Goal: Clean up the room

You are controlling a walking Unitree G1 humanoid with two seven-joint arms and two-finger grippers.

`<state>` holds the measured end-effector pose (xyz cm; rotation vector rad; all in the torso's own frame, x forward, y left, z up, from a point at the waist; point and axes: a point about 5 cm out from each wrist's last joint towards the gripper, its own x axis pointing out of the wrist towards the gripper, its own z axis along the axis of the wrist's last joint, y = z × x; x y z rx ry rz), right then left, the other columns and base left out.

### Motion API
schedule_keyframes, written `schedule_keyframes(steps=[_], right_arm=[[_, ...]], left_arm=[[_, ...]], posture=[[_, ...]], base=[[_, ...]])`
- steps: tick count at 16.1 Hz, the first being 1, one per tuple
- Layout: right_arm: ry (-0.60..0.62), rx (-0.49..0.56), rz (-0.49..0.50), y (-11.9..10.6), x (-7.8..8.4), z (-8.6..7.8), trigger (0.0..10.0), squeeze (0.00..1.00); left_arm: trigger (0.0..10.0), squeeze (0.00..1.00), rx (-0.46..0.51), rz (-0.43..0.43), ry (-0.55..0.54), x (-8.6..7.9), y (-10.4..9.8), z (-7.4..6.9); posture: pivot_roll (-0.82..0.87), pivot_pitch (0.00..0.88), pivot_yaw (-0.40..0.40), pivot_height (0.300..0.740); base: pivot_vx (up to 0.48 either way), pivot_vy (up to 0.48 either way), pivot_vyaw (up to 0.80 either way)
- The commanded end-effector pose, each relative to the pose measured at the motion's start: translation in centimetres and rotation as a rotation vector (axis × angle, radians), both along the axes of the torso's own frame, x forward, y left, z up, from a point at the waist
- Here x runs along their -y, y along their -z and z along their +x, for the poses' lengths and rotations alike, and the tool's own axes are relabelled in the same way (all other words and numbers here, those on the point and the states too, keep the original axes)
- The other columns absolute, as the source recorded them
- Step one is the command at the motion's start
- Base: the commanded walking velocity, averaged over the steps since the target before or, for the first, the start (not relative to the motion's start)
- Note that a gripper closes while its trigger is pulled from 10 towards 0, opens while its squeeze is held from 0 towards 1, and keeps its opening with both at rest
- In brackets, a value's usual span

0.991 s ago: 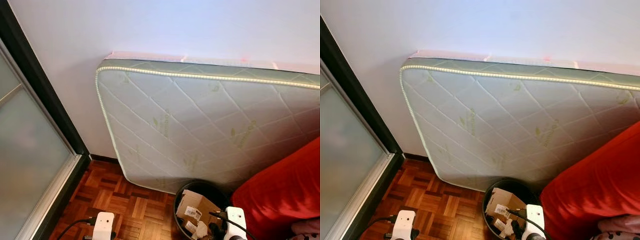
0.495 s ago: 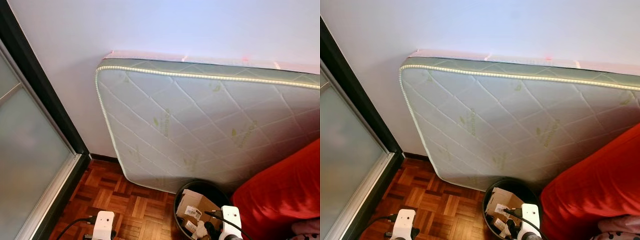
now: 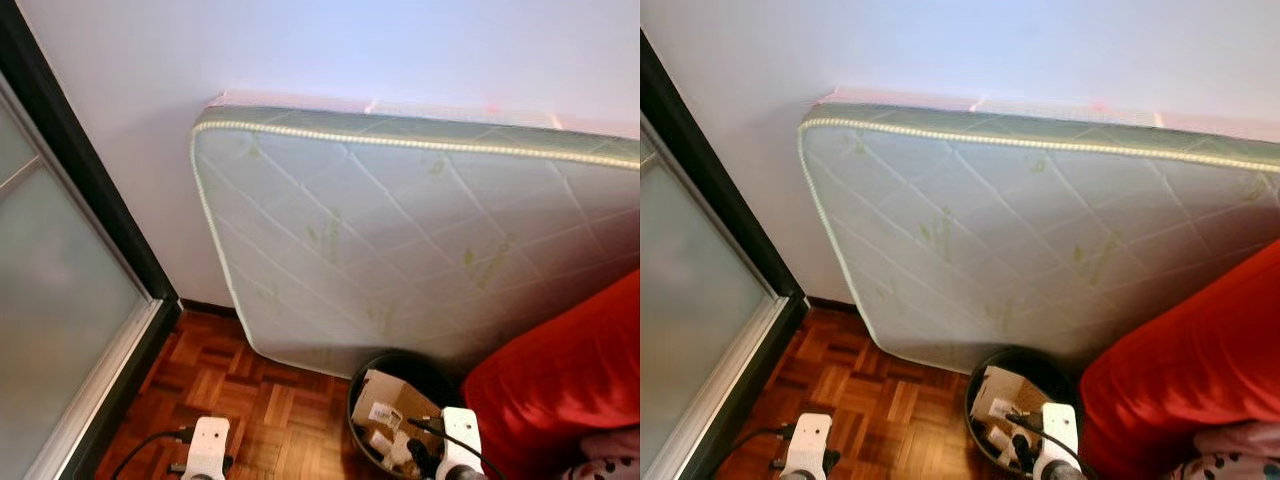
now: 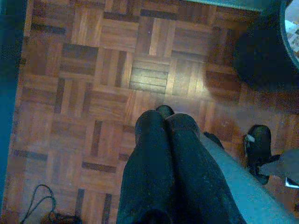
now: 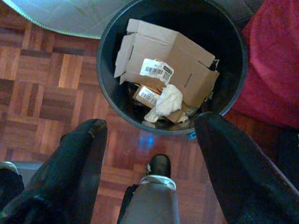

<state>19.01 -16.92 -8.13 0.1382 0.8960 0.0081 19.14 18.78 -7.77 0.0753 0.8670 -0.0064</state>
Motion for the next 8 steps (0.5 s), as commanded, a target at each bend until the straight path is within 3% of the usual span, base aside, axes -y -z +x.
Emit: schedule_keyframes(steps=[1, 8], right_arm=[[-0.008, -0.016, -0.002, 0.14, 0.04, -0.25, 10.0, 0.00], [-0.023, -0.021, -0.007, 0.14, 0.03, -0.22, 10.0, 0.00]], left_arm=[[10.0, 0.00, -0.004, 0.005, -0.006, -0.05, 0.11, -0.23], [10.0, 0.00, -0.007, 0.008, -0.014, -0.40, 0.08, -0.25]], posture=[[0.01, 0.051, -0.017, 0.740], [0.01, 0.048, -0.019, 0.740]], base=[[-0.270, 0.000, 0.00], [-0.267, 0.000, 0.00]])
